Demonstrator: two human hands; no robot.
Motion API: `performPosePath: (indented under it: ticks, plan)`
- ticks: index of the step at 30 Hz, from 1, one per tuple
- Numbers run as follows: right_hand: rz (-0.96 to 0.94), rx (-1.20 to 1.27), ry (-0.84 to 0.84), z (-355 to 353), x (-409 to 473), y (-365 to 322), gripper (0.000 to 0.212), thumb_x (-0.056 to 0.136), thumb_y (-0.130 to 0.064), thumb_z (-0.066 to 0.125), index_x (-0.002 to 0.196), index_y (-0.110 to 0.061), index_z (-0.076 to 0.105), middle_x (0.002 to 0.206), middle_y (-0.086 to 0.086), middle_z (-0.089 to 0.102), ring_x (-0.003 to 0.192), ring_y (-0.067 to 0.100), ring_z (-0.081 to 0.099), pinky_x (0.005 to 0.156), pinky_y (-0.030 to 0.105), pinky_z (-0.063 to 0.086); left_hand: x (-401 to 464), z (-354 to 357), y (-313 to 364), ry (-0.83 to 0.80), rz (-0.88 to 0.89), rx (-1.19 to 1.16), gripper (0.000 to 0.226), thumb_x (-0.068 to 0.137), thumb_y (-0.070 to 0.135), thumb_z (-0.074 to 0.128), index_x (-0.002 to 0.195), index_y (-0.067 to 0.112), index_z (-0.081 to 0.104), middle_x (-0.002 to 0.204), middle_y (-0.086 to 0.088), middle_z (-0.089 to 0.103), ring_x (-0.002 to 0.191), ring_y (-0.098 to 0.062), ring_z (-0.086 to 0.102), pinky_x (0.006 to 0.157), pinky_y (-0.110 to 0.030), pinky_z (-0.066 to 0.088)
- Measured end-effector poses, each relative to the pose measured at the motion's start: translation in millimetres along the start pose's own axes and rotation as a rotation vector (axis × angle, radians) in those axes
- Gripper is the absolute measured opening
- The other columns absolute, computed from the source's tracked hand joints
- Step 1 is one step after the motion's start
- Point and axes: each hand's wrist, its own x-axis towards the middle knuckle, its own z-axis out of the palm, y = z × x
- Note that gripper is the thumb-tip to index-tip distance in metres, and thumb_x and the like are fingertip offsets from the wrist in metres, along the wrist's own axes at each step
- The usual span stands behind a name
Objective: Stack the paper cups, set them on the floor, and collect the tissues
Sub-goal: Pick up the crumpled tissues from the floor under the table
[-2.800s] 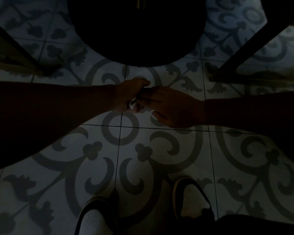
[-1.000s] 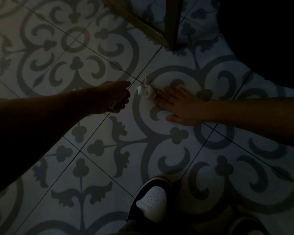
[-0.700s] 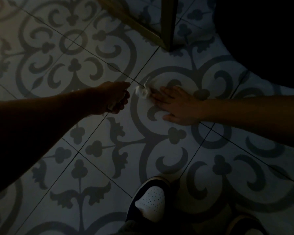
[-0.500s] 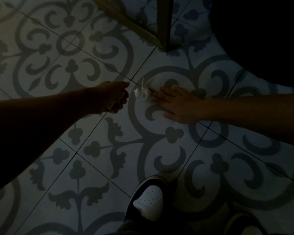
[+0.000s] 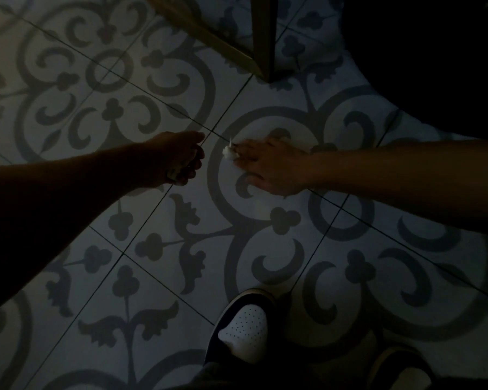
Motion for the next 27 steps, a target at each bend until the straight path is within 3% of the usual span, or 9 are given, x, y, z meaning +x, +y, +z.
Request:
performPosePath:
  ticks: [2, 4, 8, 12, 15, 21, 23, 25, 27]
  plan:
    - [-0.036, 0.113, 0.154, 0, -13, 4, 0.053, 0.097, -0.035, 0.035, 0.141, -0.006, 0.041, 0.147, 0.018, 0.040, 0.132, 0.035, 0.041, 0.107, 0.046, 0.037, 1, 3, 4, -0.023, 0.020, -0.005, 0.041, 0.098, 0.044, 0.040, 0.074, 0.013, 0.052, 0.065, -0.003, 0.048, 0.047, -0.014, 0.044, 0.039, -0.018, 0.037]
    - [-0.044, 0.214, 0.293, 4, -35, 12, 0.042, 0.093, -0.034, 0.041, 0.115, -0.003, 0.062, 0.113, 0.017, 0.062, 0.099, 0.032, 0.060, 0.086, 0.045, 0.051, 4, 9, 12, -0.057, 0.037, -0.010, 0.043, 0.098, 0.044, 0.040, 0.071, 0.013, 0.053, 0.063, -0.004, 0.048, 0.041, -0.013, 0.045, 0.036, -0.016, 0.037]
    - [0.065, 0.258, 0.344, 11, -88, 26, 0.018, 0.084, -0.023, 0.063, 0.081, -0.007, 0.055, 0.086, 0.010, 0.057, 0.071, 0.025, 0.056, 0.057, 0.038, 0.051, 13, 40, 38, -0.127, 0.051, 0.024, 0.046, 0.097, 0.047, 0.041, 0.066, 0.014, 0.053, 0.059, -0.004, 0.050, 0.041, -0.015, 0.045, 0.037, -0.016, 0.037]
    - [0.193, 0.168, 0.189, 18, -136, 41, 0.007, 0.079, -0.007, 0.065, 0.080, -0.002, 0.060, 0.081, 0.019, 0.064, 0.067, 0.035, 0.062, 0.051, 0.028, 0.036, 12, 93, 65, -0.236, 0.096, 0.081, 0.050, 0.099, 0.045, 0.037, 0.061, 0.013, 0.045, 0.055, -0.004, 0.043, 0.046, -0.017, 0.037, 0.044, -0.020, 0.028]
    - [0.276, 0.230, 0.123, 18, -173, 47, 0.011, 0.081, -0.009, 0.060, 0.073, -0.001, 0.059, 0.080, 0.017, 0.065, 0.069, 0.032, 0.062, 0.054, 0.025, 0.033, 5, 137, 82, -0.360, 0.140, 0.123, 0.051, 0.099, 0.044, 0.034, 0.060, 0.012, 0.041, 0.045, -0.002, 0.045, 0.037, -0.016, 0.039, 0.037, -0.014, 0.030]
    - [0.442, 0.276, 0.016, 26, -234, 48, 0.021, 0.094, -0.011, 0.047, 0.107, -0.001, 0.060, 0.120, 0.023, 0.058, 0.106, 0.039, 0.053, 0.090, 0.044, 0.041, -19, 213, 100, -0.473, 0.232, 0.241, 0.047, 0.096, 0.047, 0.040, 0.064, 0.015, 0.050, 0.054, 0.000, 0.048, 0.045, -0.014, 0.044, 0.041, -0.018, 0.036]
    - [0.487, 0.397, -0.010, 32, -244, 45, 0.004, 0.089, -0.012, 0.052, 0.087, -0.013, 0.054, 0.102, 0.013, 0.062, 0.087, 0.026, 0.055, 0.082, 0.041, 0.047, -26, 231, 105, -0.501, 0.262, 0.274, 0.047, 0.096, 0.047, 0.041, 0.063, 0.014, 0.051, 0.060, -0.001, 0.049, 0.050, -0.015, 0.045, 0.046, -0.020, 0.038]
    - [0.604, 0.643, 0.055, 35, -253, 43, 0.018, 0.081, -0.014, 0.064, 0.072, -0.018, 0.049, 0.077, -0.001, 0.057, 0.070, 0.016, 0.054, 0.067, 0.041, 0.055, -33, 248, 111, -0.553, 0.276, 0.306, 0.049, 0.096, 0.047, 0.040, 0.062, 0.013, 0.051, 0.064, -0.002, 0.049, 0.054, -0.016, 0.047, 0.046, -0.020, 0.040]
    - [0.758, 0.968, 0.020, 34, -260, 39, 0.018, 0.082, -0.021, 0.070, 0.072, -0.021, 0.055, 0.081, 0.001, 0.060, 0.064, 0.010, 0.060, 0.051, 0.031, 0.057, -40, 260, 115, -0.561, 0.282, 0.348, 0.046, 0.096, 0.048, 0.041, 0.068, 0.013, 0.054, 0.068, -0.002, 0.052, 0.058, -0.017, 0.049, 0.046, -0.019, 0.043]
